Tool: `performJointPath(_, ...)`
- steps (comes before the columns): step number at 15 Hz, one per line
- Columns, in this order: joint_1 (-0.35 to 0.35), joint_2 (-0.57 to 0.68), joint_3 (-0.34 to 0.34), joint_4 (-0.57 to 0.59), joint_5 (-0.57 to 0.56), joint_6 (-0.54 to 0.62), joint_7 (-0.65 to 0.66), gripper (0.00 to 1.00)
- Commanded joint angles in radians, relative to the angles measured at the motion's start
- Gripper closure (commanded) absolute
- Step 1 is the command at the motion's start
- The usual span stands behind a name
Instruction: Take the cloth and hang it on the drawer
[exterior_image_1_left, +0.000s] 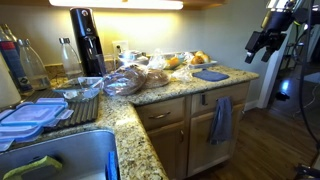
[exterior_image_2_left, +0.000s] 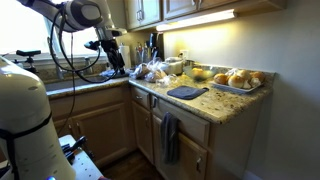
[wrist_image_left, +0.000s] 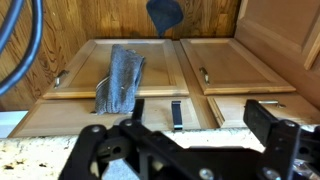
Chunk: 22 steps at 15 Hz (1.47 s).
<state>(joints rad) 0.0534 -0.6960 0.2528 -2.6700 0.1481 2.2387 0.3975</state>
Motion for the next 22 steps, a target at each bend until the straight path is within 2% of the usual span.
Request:
performJointPath(1,0.013,0.008,-0.093,0.017,0.0,-0.027,-0.111,0.0)
performJointPath(4,0.005,0.043,-0.15,0.042,-0.02,-0.039,-0.231,0.0)
performJointPath(8,-0.025,0.159,-0.2,0.094,-0.073,-0.017,-0.333,0.0)
performJointPath(15,-0.075,0.389,-0.228,0.227,-0.163,0.023,-0.319,0.0)
performJointPath(16,-0.077,0.402,-0.228,0.241,-0.167,0.022,-0.309,0.0)
performJointPath(17,-0.061,0.363,-0.227,0.202,-0.145,0.014,-0.319,0.0)
performJointPath(22,-0.065,0.411,-0.23,0.242,-0.149,0.015,-0.318,0.0)
